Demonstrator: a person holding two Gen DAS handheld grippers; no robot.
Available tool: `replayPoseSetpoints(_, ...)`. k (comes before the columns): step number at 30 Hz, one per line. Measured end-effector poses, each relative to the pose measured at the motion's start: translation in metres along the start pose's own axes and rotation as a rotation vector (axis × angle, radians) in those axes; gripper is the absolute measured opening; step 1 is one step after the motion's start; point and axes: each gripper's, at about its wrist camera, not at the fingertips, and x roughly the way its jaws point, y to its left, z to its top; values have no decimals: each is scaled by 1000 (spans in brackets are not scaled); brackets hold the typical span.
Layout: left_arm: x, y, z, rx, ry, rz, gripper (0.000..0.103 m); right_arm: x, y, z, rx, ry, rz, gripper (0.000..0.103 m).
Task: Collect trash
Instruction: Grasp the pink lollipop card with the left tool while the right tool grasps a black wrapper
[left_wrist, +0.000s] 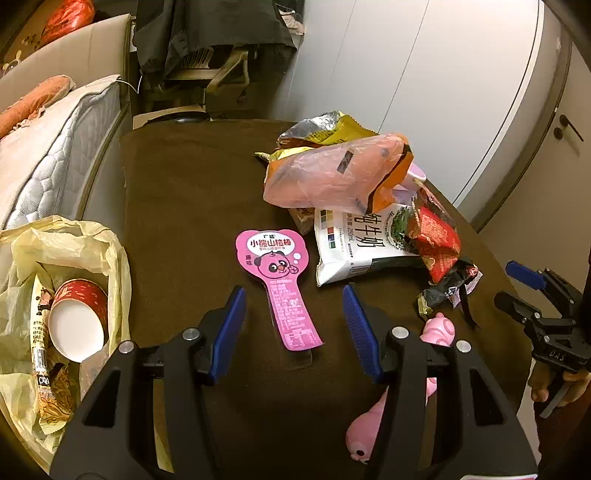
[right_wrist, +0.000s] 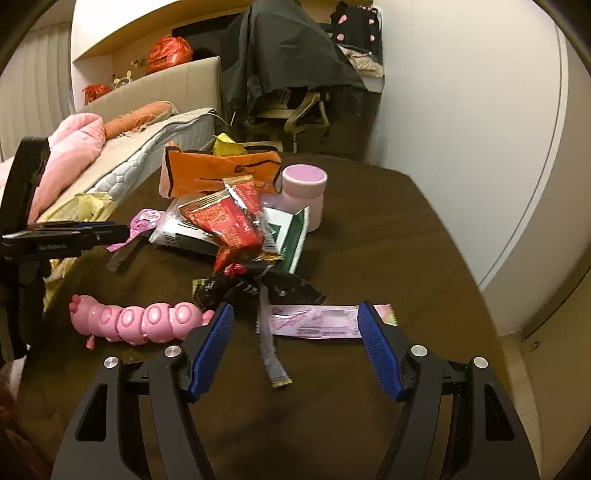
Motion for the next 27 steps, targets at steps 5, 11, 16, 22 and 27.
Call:
replayPoseSetpoints(5, -5, 6, -1, -17, -6, 11, 52, 13, 19, 7, -9, 0, 35, 65)
replayPoseSetpoints(11, -7, 20, -6, -47, 2, 24, 52, 40, 28, 22, 7, 19, 37, 64)
replayPoseSetpoints(16, -8, 29, -10, -69, 8, 20, 52, 50, 19, 20, 58, 62, 62, 40)
replayPoseSetpoints(22, -9, 30, -11, -76, 6, 9, 52, 31, 10, 15, 74, 20, 41, 23)
replayPoseSetpoints(27, -6, 24, -6, -59, 3, 25, 52, 19, 0, 11, 93, 14, 38, 20)
